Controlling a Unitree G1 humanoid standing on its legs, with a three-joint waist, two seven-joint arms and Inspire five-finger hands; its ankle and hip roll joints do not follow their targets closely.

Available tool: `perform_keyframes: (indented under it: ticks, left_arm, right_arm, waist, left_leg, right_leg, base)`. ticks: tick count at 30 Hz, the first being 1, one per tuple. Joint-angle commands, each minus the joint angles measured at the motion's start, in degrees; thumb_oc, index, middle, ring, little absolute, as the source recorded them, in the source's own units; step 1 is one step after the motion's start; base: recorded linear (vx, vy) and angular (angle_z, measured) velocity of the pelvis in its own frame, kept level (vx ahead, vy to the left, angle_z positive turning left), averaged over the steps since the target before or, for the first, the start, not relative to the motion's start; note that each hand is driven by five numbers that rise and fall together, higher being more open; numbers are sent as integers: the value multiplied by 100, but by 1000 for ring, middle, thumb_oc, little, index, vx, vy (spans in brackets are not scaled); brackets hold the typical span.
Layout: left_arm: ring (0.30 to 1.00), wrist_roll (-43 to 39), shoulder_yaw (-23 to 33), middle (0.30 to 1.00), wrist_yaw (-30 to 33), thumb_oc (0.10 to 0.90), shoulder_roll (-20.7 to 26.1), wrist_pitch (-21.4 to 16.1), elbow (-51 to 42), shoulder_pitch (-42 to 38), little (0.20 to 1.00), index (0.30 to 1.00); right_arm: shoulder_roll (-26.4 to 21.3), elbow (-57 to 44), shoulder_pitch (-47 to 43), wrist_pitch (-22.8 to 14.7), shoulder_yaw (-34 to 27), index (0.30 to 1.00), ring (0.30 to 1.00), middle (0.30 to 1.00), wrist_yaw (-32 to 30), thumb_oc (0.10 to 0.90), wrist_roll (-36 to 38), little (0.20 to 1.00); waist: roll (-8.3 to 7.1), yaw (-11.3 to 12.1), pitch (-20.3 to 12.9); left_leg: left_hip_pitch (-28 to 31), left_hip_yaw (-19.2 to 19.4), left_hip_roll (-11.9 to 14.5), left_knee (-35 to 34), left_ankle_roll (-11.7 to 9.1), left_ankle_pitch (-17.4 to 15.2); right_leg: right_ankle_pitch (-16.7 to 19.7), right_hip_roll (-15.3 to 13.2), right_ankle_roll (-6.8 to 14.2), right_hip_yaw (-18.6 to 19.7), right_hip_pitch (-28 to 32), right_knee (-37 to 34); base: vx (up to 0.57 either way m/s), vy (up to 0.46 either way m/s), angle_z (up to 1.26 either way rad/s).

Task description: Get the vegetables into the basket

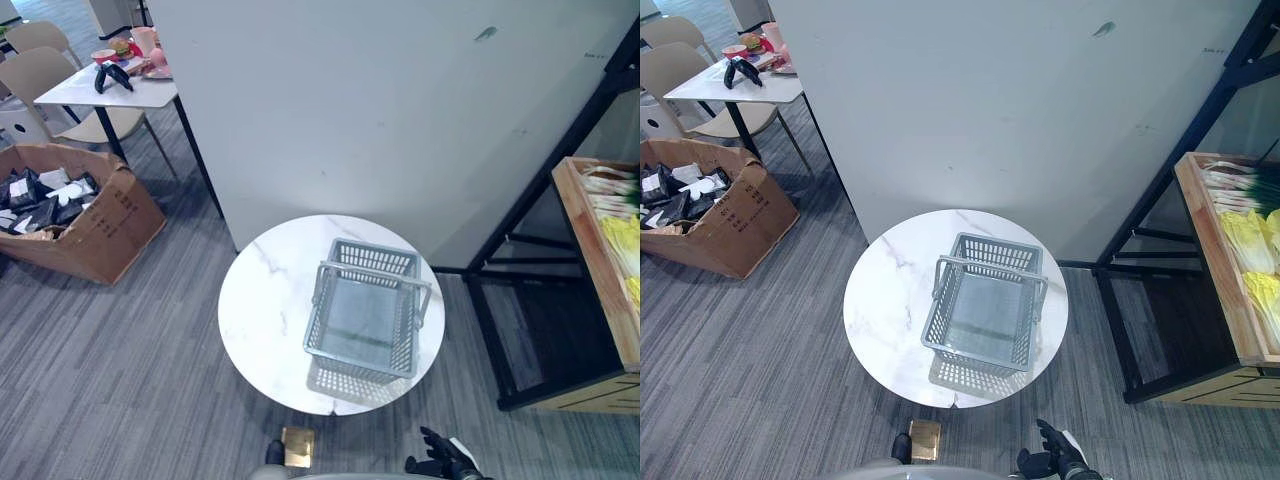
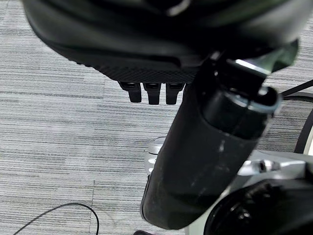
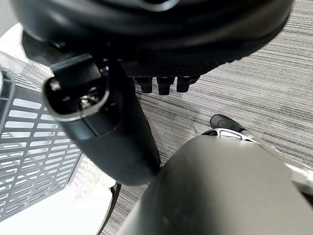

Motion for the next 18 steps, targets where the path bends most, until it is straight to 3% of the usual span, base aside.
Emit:
perform_keyframes:
  ticks: [1, 2, 4, 7, 18]
  left_arm:
    - [1000, -299, 423, 1000, 0, 900, 93, -215, -3, -883, 1000, 1000]
    - [1000, -294, 465, 1000, -19, 900, 108, -197, 51, -859, 1000, 1000]
    - [1000, -161, 504, 1000, 2, 900, 158, -214, 108, -843, 1000, 1000]
    - [1000, -201, 524, 1000, -2, 900, 163, -231, 195, -870, 1000, 1000]
    - [1000, 63, 138, 1000, -36, 900, -20, -256, 306, -892, 1000, 1000]
  right_arm:
    - [78, -589, -302, -201, 26, 1000, 1000, 1000, -5, 900, -50, 1000]
    - [73, -542, -320, -212, 18, 1000, 1000, 1000, -13, 900, -37, 1000]
    - [159, 697, -476, -269, 34, 1000, 1000, 1000, -131, 900, 56, 1000]
    - [219, 1244, -624, -306, 46, 1000, 1000, 1000, -176, 900, 152, 1000]
    - [293, 2240, -880, -321, -58, 1000, 1000, 1000, -290, 900, 364, 1000]
  waist:
    - [-356, -91, 186]
    - [-364, -128, 189]
    - [-348, -203, 244]
    - [-294, -250, 286]
    - [-59, -565, 230]
  left_leg:
    - [252, 281, -45, 4, 65, -209]
    - [266, 331, -44, 4, 67, -209]
    - [297, 417, -54, 4, 95, -223]
    - [317, 453, -80, 4, 126, -243]
    - [490, 841, -116, 4, 144, -348]
  right_leg:
    - [652, -171, 73, 465, -497, 68]
    - [660, -170, 68, 522, -522, 80]
    - [666, -187, 59, 660, -622, 175]
    - [665, -218, 56, 737, -659, 227]
    - [760, -217, 73, 1085, -693, 55]
  base:
    - [-16, 14, -21]
    - [-28, 17, -41]
    - [-21, 5, -43]
    - [-7, 13, -42]
    - [8, 7, -11]
